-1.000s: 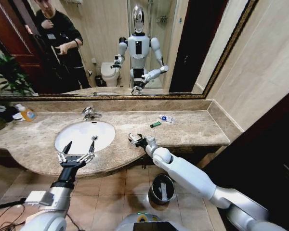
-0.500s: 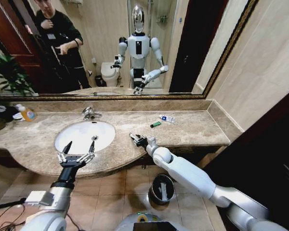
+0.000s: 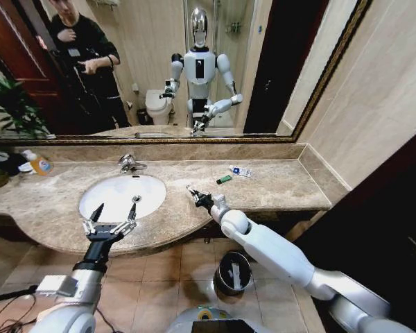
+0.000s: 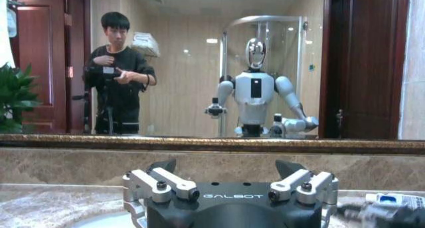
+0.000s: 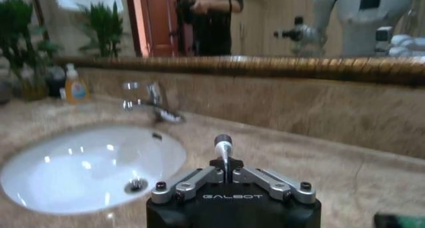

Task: Pick up the trash from the sink and place it in the trash bin.

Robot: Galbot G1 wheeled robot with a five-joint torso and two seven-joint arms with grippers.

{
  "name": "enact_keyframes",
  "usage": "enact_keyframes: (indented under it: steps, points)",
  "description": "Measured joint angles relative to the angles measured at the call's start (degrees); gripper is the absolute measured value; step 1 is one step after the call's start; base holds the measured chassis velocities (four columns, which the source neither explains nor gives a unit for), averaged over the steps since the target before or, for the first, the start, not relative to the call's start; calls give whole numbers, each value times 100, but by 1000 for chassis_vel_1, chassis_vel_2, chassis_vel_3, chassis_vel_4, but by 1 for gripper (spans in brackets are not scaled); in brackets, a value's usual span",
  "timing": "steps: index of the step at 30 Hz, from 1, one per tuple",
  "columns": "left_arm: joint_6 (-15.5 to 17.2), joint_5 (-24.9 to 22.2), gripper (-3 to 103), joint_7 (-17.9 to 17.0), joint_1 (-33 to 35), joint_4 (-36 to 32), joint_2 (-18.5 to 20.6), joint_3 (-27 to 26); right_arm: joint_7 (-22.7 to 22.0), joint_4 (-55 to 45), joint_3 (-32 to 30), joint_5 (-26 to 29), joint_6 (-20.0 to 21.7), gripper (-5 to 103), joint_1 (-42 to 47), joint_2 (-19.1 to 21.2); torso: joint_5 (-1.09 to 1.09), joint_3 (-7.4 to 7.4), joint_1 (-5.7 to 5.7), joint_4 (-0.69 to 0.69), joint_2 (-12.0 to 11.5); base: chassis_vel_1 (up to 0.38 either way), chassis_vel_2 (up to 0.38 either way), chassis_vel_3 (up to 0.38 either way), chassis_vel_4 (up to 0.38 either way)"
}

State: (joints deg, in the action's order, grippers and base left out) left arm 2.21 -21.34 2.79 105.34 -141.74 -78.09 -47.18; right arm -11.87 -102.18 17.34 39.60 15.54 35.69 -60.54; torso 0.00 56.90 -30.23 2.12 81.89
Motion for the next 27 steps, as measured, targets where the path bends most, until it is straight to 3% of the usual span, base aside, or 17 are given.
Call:
enact_keyframes:
  steps: [5,9,10,13,19,27]
  points:
    - [0,0,100,0,0,0,0,0,-41,-791,-630,200,132,2,493,440,1,0,0,1,0,0,0,0,0]
    - [0,0,100,2,0,0,0,0,-55,-1622,-1695,440,159,2,1550,1124,2,0,0,-1,0,0,0,0,0]
    - [0,0,100,2,0,0,0,0,-55,-1622,-1695,440,159,2,1550,1124,2,0,0,-1,0,0,0,0,0]
    - [0,0,100,1,0,0,0,1,-56,-2116,-2493,538,158,2,2380,1490,1,-1,1,-3,1,0,0,0,0]
    - [0,0,100,0,0,0,0,0,-151,-2472,-3307,353,132,2,3724,1311,1,-1,1,-1,0,0,0,0,0]
    - [0,0,100,0,0,0,0,0,-59,-1854,-3518,-572,-353,2,4749,648,0,-1,1,-1,0,0,0,0,0]
